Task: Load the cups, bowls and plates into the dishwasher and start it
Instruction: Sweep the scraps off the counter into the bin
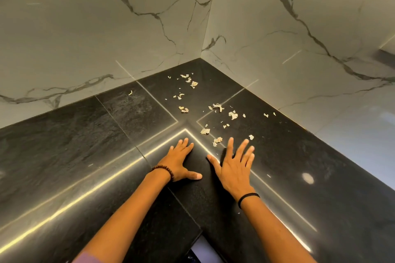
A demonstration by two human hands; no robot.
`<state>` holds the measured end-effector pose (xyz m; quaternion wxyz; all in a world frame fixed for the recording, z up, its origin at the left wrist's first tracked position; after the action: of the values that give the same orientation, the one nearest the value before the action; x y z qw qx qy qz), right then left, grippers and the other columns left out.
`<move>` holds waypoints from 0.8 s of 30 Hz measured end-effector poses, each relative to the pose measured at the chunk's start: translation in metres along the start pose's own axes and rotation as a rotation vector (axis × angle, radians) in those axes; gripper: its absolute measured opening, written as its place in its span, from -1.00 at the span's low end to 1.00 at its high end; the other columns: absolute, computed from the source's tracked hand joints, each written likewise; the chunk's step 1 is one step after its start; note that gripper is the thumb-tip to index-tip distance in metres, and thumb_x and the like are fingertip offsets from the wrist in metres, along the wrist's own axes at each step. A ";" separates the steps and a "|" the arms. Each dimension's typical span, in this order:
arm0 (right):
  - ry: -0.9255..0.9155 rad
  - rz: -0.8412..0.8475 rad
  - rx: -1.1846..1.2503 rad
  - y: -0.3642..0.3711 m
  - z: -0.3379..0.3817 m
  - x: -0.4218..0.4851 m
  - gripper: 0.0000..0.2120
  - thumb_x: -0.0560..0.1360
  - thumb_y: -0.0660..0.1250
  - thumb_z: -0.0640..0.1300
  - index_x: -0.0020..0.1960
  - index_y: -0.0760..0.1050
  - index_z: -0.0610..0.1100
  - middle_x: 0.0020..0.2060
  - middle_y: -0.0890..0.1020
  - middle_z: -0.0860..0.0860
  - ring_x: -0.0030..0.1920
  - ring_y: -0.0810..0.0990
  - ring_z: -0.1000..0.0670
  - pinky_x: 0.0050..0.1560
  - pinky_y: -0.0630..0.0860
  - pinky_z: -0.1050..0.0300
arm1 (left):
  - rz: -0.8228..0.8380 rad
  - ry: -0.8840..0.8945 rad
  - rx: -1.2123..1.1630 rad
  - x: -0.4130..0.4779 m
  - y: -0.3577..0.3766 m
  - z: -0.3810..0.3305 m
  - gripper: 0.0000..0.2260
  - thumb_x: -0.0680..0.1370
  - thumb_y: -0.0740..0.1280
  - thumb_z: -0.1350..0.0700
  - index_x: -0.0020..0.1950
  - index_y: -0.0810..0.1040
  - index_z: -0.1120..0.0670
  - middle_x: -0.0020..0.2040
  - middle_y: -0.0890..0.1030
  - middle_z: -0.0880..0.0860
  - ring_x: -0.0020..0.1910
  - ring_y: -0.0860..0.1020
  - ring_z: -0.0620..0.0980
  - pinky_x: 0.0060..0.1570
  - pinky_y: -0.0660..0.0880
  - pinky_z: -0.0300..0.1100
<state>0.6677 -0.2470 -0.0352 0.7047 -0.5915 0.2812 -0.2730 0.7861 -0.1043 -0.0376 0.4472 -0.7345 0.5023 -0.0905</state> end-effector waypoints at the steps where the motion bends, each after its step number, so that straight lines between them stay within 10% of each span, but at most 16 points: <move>1: 0.076 0.058 0.039 0.004 -0.005 0.003 -0.06 0.48 -0.13 0.50 0.57 -0.34 -0.09 0.51 -0.31 -0.35 0.52 -0.31 -0.37 0.51 -0.22 -0.28 | 0.001 0.005 0.031 0.000 0.002 0.000 0.03 0.34 0.38 -0.35 0.58 -0.14 -0.02 0.57 -0.23 -0.03 0.53 -0.26 -0.06 0.49 -0.29 -0.02; 8: -0.379 0.055 0.376 -0.012 0.013 0.031 -0.19 0.59 0.13 0.29 0.60 -0.25 0.00 0.58 -0.22 0.02 0.56 -0.31 -0.02 0.57 -0.24 -0.06 | -0.032 -0.007 0.167 0.011 0.003 0.003 0.05 0.24 0.16 -0.58 0.54 -0.26 -0.18 0.52 -0.34 -0.14 0.48 -0.40 -0.09 0.42 -0.42 -0.02; 13: -0.013 -0.021 0.302 -0.021 -0.044 0.065 -0.15 0.57 0.03 0.36 0.61 -0.18 -0.13 0.57 -0.19 -0.22 0.56 -0.30 -0.17 0.55 -0.26 -0.09 | -0.115 -0.029 0.246 0.025 -0.008 0.002 -0.04 0.27 0.06 -0.62 0.51 -0.24 -0.26 0.53 -0.30 -0.18 0.49 -0.38 -0.11 0.48 -0.33 0.06; 19: -0.369 0.087 0.438 -0.015 -0.031 0.079 -0.27 0.60 0.09 0.29 0.61 -0.11 0.01 0.60 -0.09 0.08 0.57 -0.21 0.10 0.56 -0.19 0.07 | -0.251 -0.019 0.364 0.056 -0.022 -0.005 -0.12 0.33 -0.11 -0.62 0.53 -0.21 -0.23 0.54 -0.24 -0.20 0.52 -0.31 -0.13 0.51 -0.24 0.07; 24: -0.046 -0.091 0.416 -0.031 -0.076 0.134 -0.24 0.61 0.09 0.28 0.60 -0.03 -0.16 0.59 -0.08 -0.13 0.58 -0.21 -0.09 0.56 -0.18 -0.05 | -0.258 0.067 0.389 0.087 -0.037 -0.008 -0.13 0.38 -0.09 -0.58 0.56 -0.18 -0.14 0.55 -0.21 -0.19 0.52 -0.27 -0.16 0.51 -0.25 0.02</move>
<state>0.7048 -0.3996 -0.0252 0.8046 -0.4515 0.1757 -0.3433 0.8479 -0.1760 -0.0326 0.5481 -0.6891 0.3920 -0.2666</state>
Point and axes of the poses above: each hand's wrist, its own x-axis towards the middle knuckle, its own y-axis out of the palm, z = x × y, the point moved 7 cm from there along x, towards the middle knuckle
